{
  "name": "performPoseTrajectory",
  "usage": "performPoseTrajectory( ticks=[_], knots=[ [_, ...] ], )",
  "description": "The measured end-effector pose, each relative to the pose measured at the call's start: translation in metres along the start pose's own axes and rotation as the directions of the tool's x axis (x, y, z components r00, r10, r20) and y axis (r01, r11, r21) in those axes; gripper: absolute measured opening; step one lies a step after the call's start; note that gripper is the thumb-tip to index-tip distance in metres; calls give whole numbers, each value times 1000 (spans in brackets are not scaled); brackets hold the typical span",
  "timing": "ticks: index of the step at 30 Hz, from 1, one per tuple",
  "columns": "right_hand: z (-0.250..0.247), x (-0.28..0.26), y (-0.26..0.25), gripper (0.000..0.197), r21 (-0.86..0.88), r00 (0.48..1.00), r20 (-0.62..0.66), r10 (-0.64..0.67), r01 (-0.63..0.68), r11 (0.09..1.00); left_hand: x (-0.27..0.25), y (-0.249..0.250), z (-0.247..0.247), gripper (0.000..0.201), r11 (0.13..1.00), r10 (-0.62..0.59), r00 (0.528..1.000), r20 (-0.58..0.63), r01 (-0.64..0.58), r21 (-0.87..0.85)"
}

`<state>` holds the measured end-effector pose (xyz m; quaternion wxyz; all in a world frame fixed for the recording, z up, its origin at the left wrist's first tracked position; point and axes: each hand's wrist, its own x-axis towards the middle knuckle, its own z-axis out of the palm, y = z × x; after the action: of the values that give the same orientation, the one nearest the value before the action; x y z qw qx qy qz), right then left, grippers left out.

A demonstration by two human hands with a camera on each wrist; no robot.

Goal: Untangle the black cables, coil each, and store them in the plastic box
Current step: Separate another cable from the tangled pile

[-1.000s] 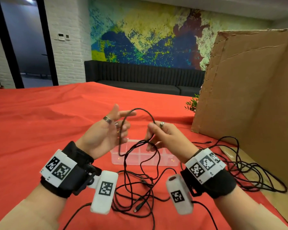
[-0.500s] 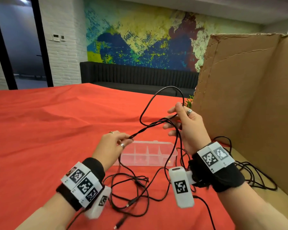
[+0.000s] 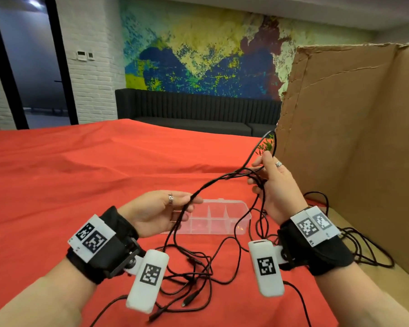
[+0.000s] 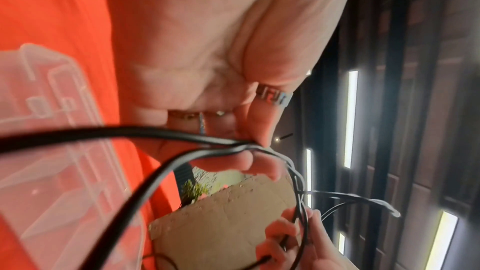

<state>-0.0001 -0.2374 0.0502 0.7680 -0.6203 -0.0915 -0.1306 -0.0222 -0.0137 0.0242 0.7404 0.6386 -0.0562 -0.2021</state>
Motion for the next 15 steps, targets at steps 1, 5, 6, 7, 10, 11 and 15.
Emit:
performPoseTrajectory(
  ticks=[1,5,6,7,10,11,15],
  knots=[
    [1,-1,2,34,25,1000,17,3,-4,1000,2,-2,1,29,999,-22,1000,-1,22,-31],
    [7,-6,8,35,104,998,55,34,-39,994,6,-7,7,30,993,48,994,-98,-58,-101],
    [8,-6,8,34,109,998,50,44,-50,993,6,-7,8,23,992,97,989,-113,-106,-72],
    [8,-7,8,34,111,998,42,53,-57,992,6,-7,8,14,988,149,981,-125,-152,-11],
    [6,-6,7,35,114,997,26,72,-74,991,5,-9,9,8,938,296,941,-163,-255,235],
    [6,-7,7,35,117,996,28,79,-82,990,6,-10,8,8,913,337,922,-190,-272,303],
    [8,-12,6,35,124,994,75,83,-92,988,13,-11,4,8,788,513,808,-289,-311,531]
  ],
)
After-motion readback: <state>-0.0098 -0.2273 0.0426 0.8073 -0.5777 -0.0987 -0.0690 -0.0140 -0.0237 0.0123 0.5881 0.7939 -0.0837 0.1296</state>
